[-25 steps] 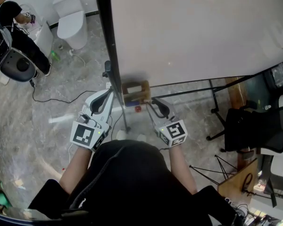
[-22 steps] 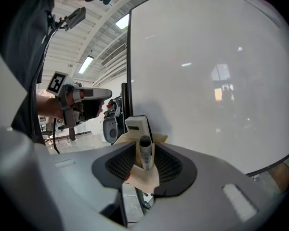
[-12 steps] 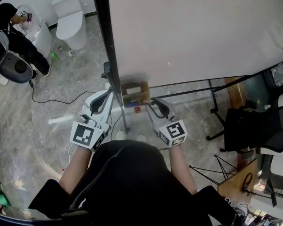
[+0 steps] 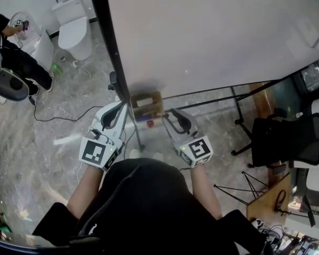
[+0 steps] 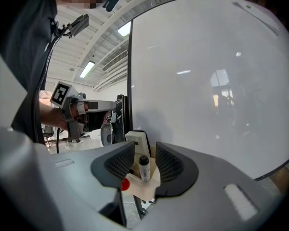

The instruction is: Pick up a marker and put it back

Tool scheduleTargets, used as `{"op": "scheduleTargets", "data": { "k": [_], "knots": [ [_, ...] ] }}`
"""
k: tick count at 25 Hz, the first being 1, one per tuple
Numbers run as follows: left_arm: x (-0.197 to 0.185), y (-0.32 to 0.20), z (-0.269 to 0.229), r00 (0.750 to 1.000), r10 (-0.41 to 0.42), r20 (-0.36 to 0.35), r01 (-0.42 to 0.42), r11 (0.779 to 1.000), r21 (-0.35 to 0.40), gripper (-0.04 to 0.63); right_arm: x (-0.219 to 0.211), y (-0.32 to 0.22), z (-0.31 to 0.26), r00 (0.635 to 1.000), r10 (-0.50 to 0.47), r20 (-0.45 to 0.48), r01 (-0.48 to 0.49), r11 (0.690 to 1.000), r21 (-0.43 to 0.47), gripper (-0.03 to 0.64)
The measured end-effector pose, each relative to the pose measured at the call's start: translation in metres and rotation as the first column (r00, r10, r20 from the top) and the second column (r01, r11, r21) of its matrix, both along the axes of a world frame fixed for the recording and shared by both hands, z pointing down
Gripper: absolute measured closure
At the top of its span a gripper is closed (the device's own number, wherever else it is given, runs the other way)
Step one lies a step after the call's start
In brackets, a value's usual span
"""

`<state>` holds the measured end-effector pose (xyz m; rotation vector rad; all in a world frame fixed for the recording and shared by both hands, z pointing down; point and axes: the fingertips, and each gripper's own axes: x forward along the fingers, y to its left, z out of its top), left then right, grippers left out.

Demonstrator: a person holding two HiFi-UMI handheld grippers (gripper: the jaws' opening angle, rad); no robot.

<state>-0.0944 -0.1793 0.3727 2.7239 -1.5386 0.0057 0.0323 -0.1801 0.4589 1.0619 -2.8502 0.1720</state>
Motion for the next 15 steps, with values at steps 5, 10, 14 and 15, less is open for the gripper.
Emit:
{"op": "scheduleTargets", "data": {
  "k": [5,10,14,15],
  "knots": [
    [0.009,-0.001,-0.001,1.000,0.024,0.000,-0.024,1.000,-0.001,0.591,0.003,0.009,-0.022,1.000,-0.005,0.021,0.004,0.999,0.031,0.473],
    [0.019,0.000,0.000,0.999,0.052,-0.002,-0.052,0.999,-0.001,0.591,0.010,0.017,-0.045,0.999,0.011,0.038,-0.014,0.996,0.083,0.530],
    [0.028,-0.001,-0.001,0.997,0.074,-0.008,-0.074,0.997,-0.001,0.591,0.019,0.021,-0.064,0.998,0.037,0.059,-0.044,0.992,0.122,0.569],
    [0.030,-0.001,-0.001,0.997,0.080,-0.008,-0.080,0.997,0.000,0.591,0.021,0.023,-0.069,0.997,0.043,0.067,-0.052,0.990,0.128,0.577]
  ]
}}
